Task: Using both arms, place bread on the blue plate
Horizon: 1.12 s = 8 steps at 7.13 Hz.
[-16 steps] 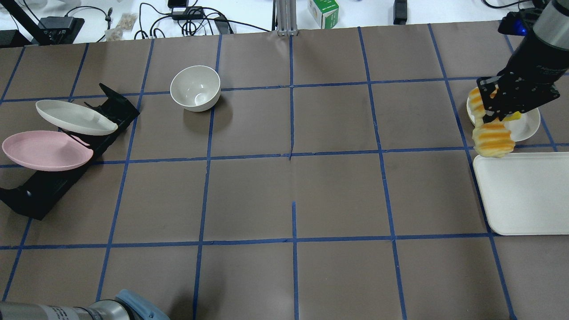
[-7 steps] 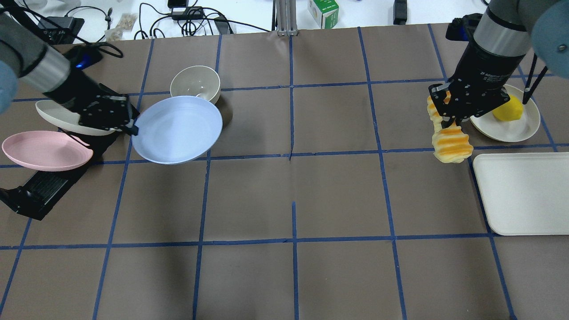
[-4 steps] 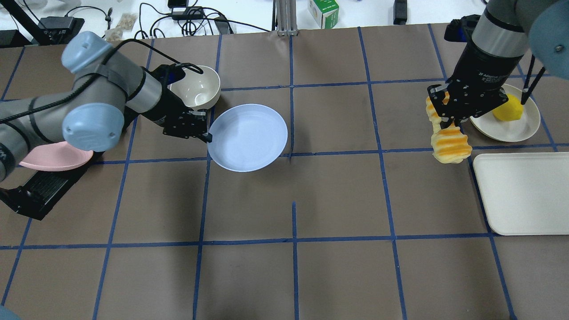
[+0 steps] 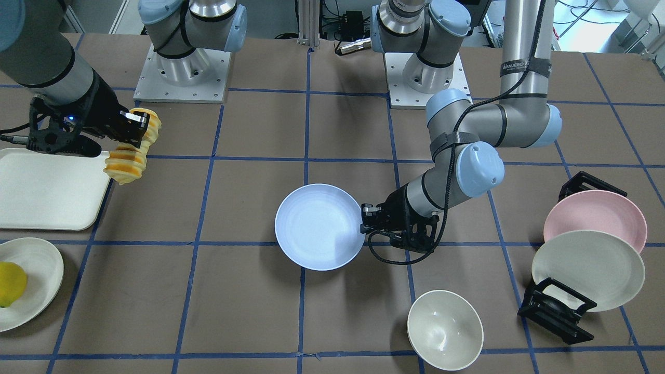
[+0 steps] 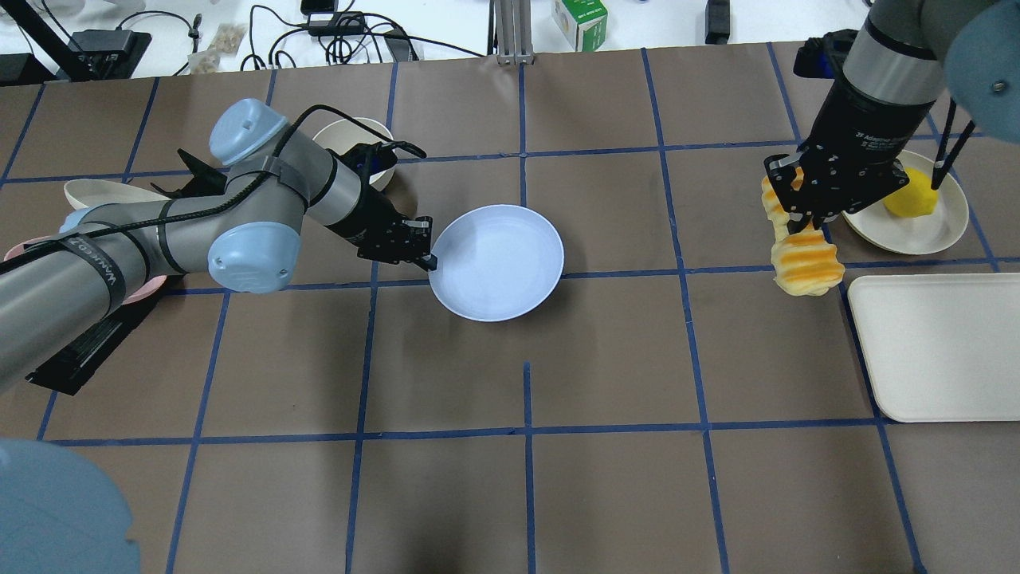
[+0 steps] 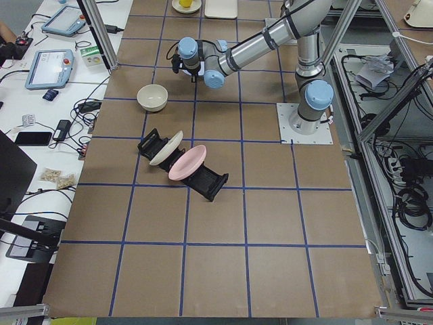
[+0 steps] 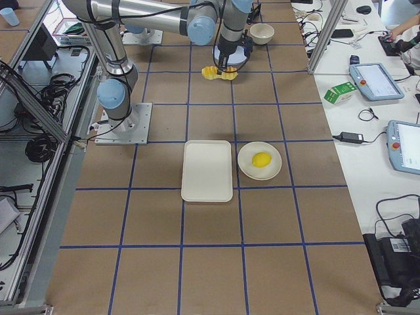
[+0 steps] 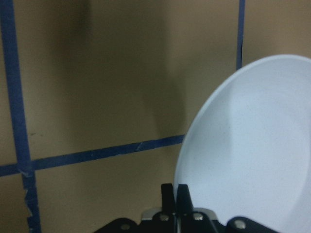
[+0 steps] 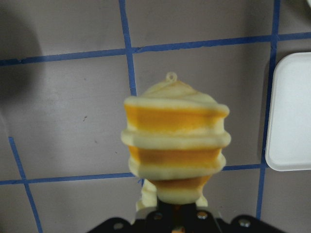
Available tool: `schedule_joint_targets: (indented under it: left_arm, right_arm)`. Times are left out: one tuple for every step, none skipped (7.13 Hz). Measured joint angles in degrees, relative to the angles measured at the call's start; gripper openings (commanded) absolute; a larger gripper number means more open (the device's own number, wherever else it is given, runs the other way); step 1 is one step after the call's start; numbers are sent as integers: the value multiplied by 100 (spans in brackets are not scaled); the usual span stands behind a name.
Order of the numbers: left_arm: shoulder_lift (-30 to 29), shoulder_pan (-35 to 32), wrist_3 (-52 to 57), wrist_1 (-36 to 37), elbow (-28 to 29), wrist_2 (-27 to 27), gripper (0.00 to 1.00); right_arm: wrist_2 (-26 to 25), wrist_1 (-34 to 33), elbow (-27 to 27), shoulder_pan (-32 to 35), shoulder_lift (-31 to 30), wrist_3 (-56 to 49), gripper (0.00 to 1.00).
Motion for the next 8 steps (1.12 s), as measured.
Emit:
schedule_joint_targets:
  left_arm:
    - [-162,-155,-91,167,20,20,0]
    - [-310,-261,-236,317,29,30,0]
    - [-412,-308,-375,404,31,36,11]
    - [-471,-325,-469,494,41,43,48]
    - [-515,-328,-510,754,49,49,71]
    - [-551,-327,-533,1063,53,50,77]
    - [-531,-313,-550,1220,65,51,84]
    - [-436,-256,-577,1249,125,69,86]
  right_arm:
    - [2,-25,-10,30,5,1,0]
    - [57,-45,-30,60,8,16,0]
    - [195,-117,-47,78,21,87,0]
    - [316,-279,-55,121,79,180,0]
    - [368,-510,-59,256,214,278,0]
    - [381,-759,-65,477,384,461,0]
    - [384,-1047,-81,791,580,776,0]
    - [386,-1368,-116,1126,792,1145,0]
